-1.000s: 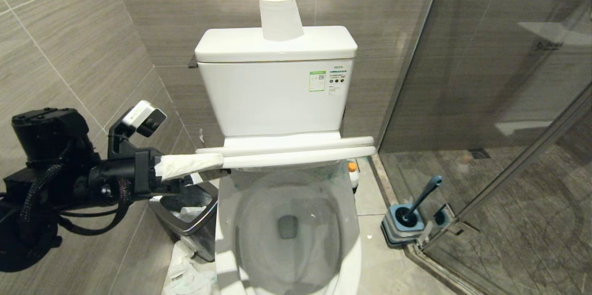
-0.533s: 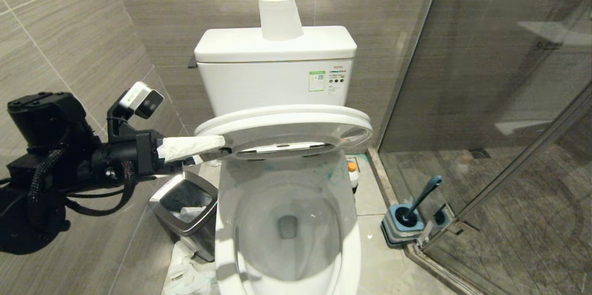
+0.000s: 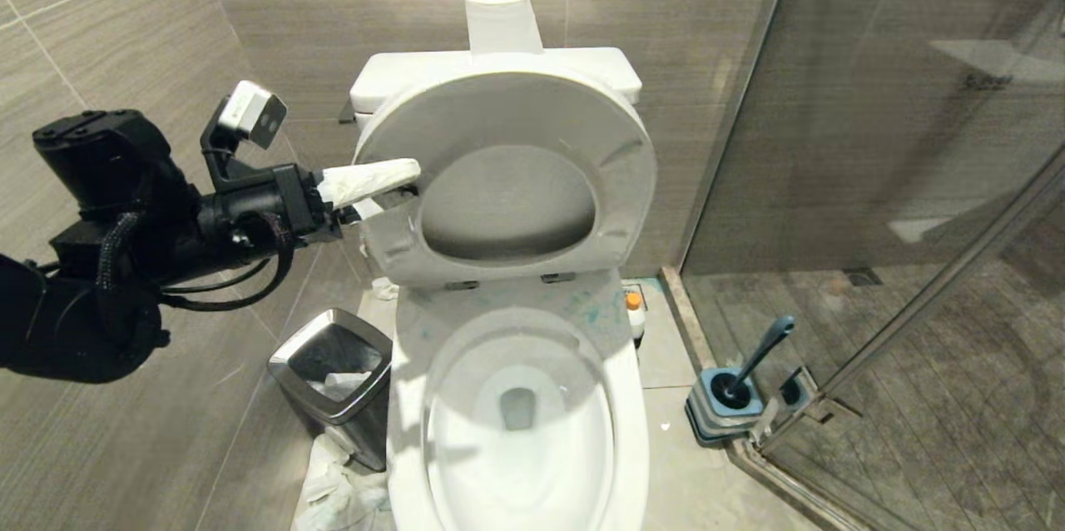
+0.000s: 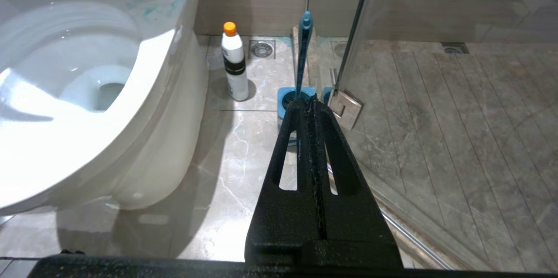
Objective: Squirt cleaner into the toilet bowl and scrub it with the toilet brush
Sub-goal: Use the left hand to lift the toilet lid slightly
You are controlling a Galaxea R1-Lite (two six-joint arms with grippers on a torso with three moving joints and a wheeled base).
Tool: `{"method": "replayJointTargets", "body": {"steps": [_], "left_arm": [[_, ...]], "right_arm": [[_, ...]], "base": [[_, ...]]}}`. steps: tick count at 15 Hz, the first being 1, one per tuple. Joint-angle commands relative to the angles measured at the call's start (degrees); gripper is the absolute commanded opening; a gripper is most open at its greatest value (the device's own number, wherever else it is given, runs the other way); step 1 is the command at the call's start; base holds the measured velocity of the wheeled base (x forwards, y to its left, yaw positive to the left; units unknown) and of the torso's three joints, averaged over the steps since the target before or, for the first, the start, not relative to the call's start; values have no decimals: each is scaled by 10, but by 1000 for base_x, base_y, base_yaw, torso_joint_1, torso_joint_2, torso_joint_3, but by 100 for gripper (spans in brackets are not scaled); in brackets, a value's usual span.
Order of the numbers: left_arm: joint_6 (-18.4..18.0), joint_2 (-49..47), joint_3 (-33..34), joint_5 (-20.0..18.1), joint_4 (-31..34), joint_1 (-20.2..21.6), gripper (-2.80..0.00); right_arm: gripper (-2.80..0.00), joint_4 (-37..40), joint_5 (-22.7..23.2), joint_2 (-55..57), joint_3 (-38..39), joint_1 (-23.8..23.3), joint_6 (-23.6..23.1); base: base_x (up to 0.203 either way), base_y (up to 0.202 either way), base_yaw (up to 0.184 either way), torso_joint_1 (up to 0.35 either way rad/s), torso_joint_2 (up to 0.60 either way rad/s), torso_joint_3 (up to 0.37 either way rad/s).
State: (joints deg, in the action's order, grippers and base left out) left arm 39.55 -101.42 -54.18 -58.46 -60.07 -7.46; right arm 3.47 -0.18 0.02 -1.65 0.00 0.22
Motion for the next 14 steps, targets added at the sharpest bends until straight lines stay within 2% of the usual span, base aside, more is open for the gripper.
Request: {"method": "replayJointTargets", "body": {"steps": [1,4,7,10,14], "left_arm": [[1,-30,-37,45,-1,-1,0],[-8,-58,-78,91,-2,-2,0],[-43,-96,-133,154,0,-2,0],[-52,-122,-162,176,2,-3,0],[-94,-165,-193,206,2,-4,0]], "right_arm": [[-280,0,0,1,0,0,0],[-280,0,0,1,0,0,0],[-280,0,0,1,0,0,0],[-280,0,0,1,0,0,0],[-280,0,0,1,0,0,0]], "base": [[0,0,0,0,0,0],[0,0,0,0,0,0],[0,0,0,0,0,0],[0,0,0,0,0,0],[0,0,0,0,0,0]]}}
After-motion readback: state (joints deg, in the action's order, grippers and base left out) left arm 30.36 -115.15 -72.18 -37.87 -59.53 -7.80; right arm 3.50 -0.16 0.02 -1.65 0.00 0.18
